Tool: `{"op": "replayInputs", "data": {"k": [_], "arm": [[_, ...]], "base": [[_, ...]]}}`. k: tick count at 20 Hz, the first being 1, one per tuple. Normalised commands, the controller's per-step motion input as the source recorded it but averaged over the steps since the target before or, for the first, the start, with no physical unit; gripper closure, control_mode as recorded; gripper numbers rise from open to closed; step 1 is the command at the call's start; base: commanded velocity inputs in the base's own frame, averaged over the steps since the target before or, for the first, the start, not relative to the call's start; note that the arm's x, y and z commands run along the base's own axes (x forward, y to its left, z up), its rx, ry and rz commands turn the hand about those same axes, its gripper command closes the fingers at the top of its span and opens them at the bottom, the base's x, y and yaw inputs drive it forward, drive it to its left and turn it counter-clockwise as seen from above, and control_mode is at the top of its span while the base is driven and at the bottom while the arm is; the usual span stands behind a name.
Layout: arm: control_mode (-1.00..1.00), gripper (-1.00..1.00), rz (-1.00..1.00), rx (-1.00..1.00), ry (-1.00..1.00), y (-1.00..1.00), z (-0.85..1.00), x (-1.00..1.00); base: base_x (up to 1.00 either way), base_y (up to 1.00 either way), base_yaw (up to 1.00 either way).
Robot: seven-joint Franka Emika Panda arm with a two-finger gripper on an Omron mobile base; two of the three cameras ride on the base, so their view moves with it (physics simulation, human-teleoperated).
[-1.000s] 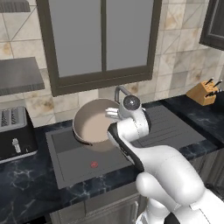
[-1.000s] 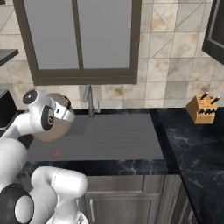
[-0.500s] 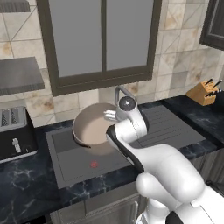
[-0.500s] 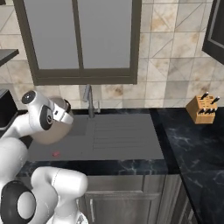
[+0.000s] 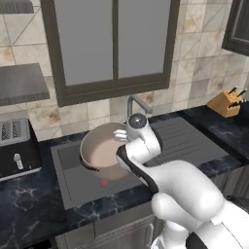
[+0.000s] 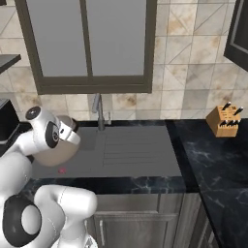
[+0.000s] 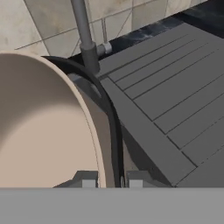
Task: Move the pot and pan from the stove into the sink.
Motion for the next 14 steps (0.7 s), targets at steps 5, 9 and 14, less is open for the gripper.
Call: {"op": "replayInputs", "data": {"k": [5, 9, 14], "arm": [[-1.00, 1.00, -0.10, 0.00, 0.00, 0.32, -0.44, 0.17], [-1.00, 1.00, -0.13, 0.00, 0.00, 0.42, -0.43, 0.43], [-1.00, 1.00, -0.11, 0.05, 0.00, 0.30, -0.42, 0.45]], "base": [[0.00, 0.00, 0.00], [0.00, 0.00, 0.00], [0.00, 0.00, 0.00]]}}
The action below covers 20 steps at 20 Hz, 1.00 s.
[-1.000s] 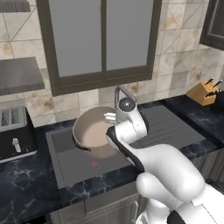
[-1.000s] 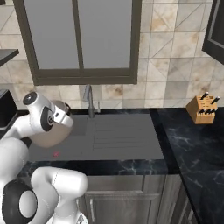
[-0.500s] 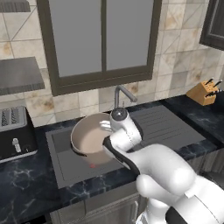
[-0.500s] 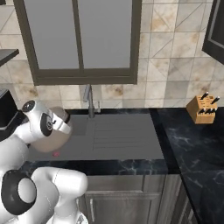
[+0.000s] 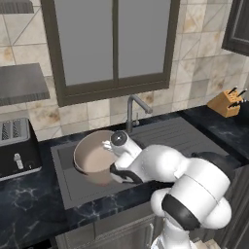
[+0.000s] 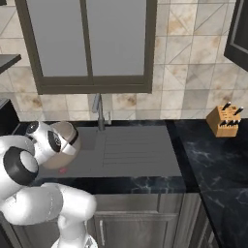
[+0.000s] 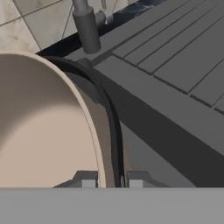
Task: Move the pot and pan from the stove into the sink.
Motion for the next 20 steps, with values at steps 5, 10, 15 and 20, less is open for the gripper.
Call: {"op": "replayInputs", "data": {"k": [5, 10, 15, 20], "arm": [[-1.00, 1.00, -0.08, 0.11, 0.02, 0.11, -0.42, 0.34], [-1.00, 1.00, -0.07, 0.10, 0.00, 0.07, -0.43, 0.29], [-1.00, 1.00, -0.07, 0.06, 0.00, 0.07, -0.44, 0.21], [-1.00, 1.00, -0.05, 0.01, -0.02, 0.05, -0.26, 0.09]], "base": [[0.00, 0.00, 0.00], [0.00, 0.00, 0.00], [0.00, 0.00, 0.00], [0.00, 0.00, 0.00]]}}
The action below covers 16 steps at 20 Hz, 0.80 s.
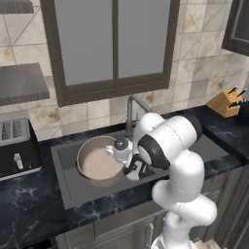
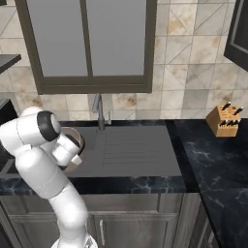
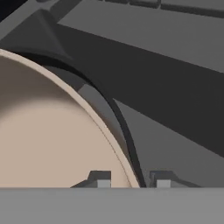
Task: Move the pot and pan from the stove into the sink.
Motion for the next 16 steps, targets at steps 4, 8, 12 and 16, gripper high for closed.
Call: {"op": "replayInputs", "data": {"k": [4, 8, 12, 16], "arm": [[-1.00, 1.00, 0.00, 0.00, 0.00, 0.00, 0.00, 0.00], [-1.00, -1.00, -0.01, 0.02, -0.02, 0.00, 0.21, 0.02], [-1.00, -1.00, -0.03, 0.09, -0.09, 0.02, 0.72, 0.09], [-1.00, -1.00, 0.00, 0.10, -0.08, 0.06, 0.99, 0.02]], "base": [[0.00, 0.00, 0.00], [0.00, 0.00, 0.00], [0.00, 0.00, 0.00], [0.00, 0.00, 0.00]]}}
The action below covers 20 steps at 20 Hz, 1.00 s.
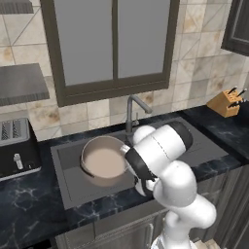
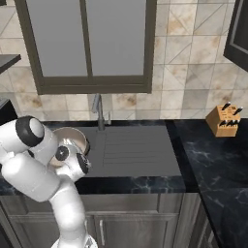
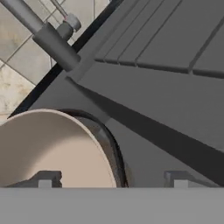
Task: Move the pot and pan from the stove into the sink.
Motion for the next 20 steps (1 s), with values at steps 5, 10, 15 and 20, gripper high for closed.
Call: {"op": "replayInputs", "data": {"k": [5, 10, 15, 20], "arm": [[-1.00, -1.00, 0.00, 0.10, -0.07, 0.16, 1.00, 0.03], [-1.00, -1.00, 0.00, 0.11, -0.05, 0.21, 1.00, 0.02], [-1.00, -1.00, 0.00, 0.10, -0.01, 0.22, 1.00, 0.00], [-1.00, -1.00, 0.00, 0.08, 0.01, 0.14, 1.00, -0.02]], "base": [[0.00, 0.00, 0.00], [0.00, 0.00, 0.00], [0.00, 0.00, 0.00], [0.00, 0.00, 0.00]]}}
